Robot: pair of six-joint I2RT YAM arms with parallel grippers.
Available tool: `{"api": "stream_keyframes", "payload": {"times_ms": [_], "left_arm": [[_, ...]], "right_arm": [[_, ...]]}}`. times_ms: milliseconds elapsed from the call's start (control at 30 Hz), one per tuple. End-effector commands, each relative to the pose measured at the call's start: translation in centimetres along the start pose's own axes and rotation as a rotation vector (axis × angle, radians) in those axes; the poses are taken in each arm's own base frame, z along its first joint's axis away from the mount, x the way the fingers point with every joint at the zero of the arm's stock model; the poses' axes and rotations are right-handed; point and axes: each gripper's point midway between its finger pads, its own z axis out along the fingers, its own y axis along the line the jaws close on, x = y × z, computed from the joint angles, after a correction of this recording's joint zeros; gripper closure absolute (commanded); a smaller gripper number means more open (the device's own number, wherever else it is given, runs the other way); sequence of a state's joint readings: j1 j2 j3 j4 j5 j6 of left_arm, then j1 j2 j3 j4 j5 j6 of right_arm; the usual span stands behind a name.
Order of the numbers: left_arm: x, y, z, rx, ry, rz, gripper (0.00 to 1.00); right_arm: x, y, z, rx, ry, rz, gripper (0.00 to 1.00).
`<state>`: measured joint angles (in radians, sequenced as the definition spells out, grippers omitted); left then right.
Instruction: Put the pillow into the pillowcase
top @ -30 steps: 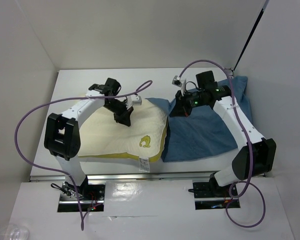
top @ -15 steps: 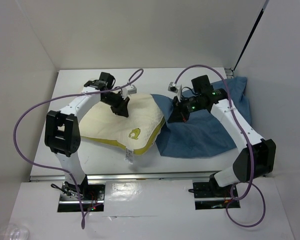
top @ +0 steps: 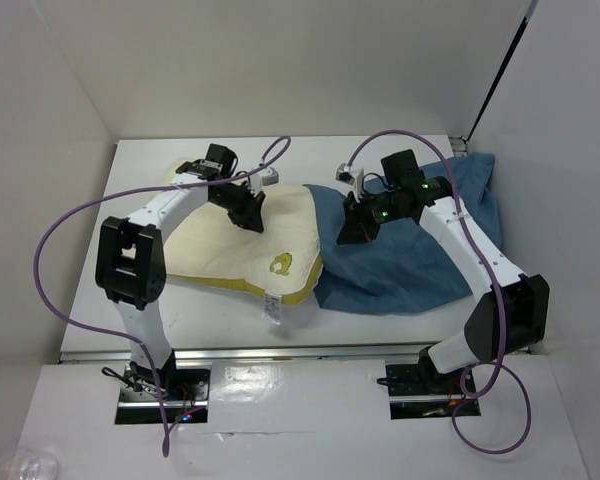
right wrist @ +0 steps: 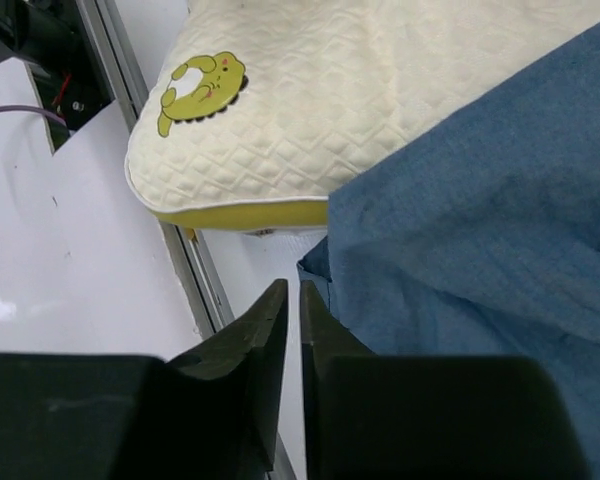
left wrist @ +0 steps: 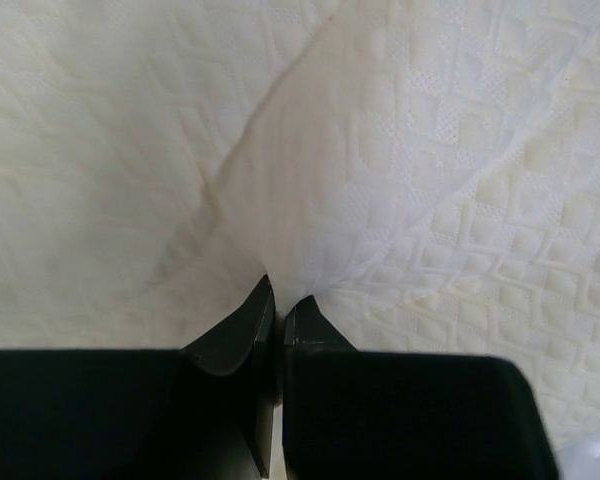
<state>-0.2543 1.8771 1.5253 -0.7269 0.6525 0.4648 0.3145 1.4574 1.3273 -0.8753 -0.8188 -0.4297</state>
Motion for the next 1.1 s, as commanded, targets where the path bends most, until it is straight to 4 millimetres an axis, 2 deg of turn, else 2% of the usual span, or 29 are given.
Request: {"api": "stream_keyframes", "payload": {"times_ms": [0, 33, 67, 133, 200, 333, 400, 433, 500, 533, 600, 633, 700, 733, 833, 867, 967, 1000, 1067], "left_arm": [[-4.5, -1.2, 0.6, 0.044, -0.105, -0.034, 1.00], [-5.0, -1.8, 1.4, 0.051, -0.095, -0.032, 1.00], [-5.3, -1.4, 1.9, 0.019, -0.088, -0.030, 1.00], [-5.3, -2.0, 3.8, 0.013, -0.056, -0.037, 1.00], [-5.9, -1.3, 4.4, -0.042, -0.056, -0.032, 1.00], [-5.5, 1.5, 6.0, -0.142, -0.053, -0.077, 1.00], [-4.4, 4.1, 6.8, -0.252, -0.018, -0.084, 1.00], [-3.9, 4.9, 6.9, -0.288, 0.002, -0.091, 0.97], [-2.9, 6.6, 6.7, -0.330, 0.012, -0.125, 0.81], [-2.5, 7.3, 6.1, -0.320, 0.008, -0.151, 0.58], [-3.0, 5.4, 5.1, -0.202, -0.043, -0.154, 0.00], [-3.8, 3.9, 4.0, -0.159, -0.060, -0.131, 0.00], [-3.6, 2.9, 2.7, -0.129, -0.055, -0.080, 0.00], [-4.2, 1.4, 1.3, -0.096, -0.066, -0.039, 0.00], [-3.7, -1.1, -0.3, -0.040, -0.063, 0.022, 0.00], [-4.2, -2.3, -2.1, -0.052, -0.084, 0.061, 0.00], [-2.8, -3.8, -3.2, -0.086, -0.047, 0.188, 0.00], [-2.4, -5.2, -4.1, -0.096, -0.049, 0.238, 0.00], [-1.8, -5.8, -4.9, -0.135, -0.038, 0.342, 0.00]], "right_arm": [[-1.3, -0.3, -0.1, 0.027, -0.028, -0.035, 0.81], [-1.5, -0.4, -0.1, 0.029, -0.034, -0.042, 0.73], [-1.4, -0.5, -0.1, 0.038, -0.031, -0.041, 0.68], [-1.7, -0.7, -0.3, 0.049, -0.034, -0.049, 0.63], [-2.1, -0.7, -0.4, 0.052, -0.041, -0.056, 0.60], [-1.8, -0.5, -0.5, 0.048, -0.029, -0.053, 0.58], [-1.8, -0.1, -0.9, 0.049, -0.033, -0.057, 0.58], [-1.4, -0.3, -0.8, 0.057, -0.023, -0.062, 0.58], [-1.4, -0.1, -1.0, 0.057, -0.023, -0.071, 0.58], [-0.9, -0.2, -0.9, 0.062, -0.007, -0.059, 0.58], [-0.8, 0.1, -1.2, 0.063, -0.008, -0.072, 0.58], [-0.5, -0.1, -1.1, 0.070, 0.002, -0.065, 0.58], [0.3, -0.1, -1.1, 0.075, 0.019, -0.063, 0.58], [0.6, -0.3, -1.2, 0.090, 0.026, -0.063, 0.58], [2.0, -1.2, -1.2, 0.151, 0.051, -0.062, 0.58], [2.2, -1.6, -1.0, 0.167, 0.053, -0.053, 0.58], [3.1, -3.3, -2.3, 0.241, 0.040, 0.008, 0.58], [3.1, -3.6, -2.6, 0.246, 0.029, 0.031, 0.58], [3.5, -4.5, -3.0, 0.241, 0.012, 0.101, 0.58]]}}
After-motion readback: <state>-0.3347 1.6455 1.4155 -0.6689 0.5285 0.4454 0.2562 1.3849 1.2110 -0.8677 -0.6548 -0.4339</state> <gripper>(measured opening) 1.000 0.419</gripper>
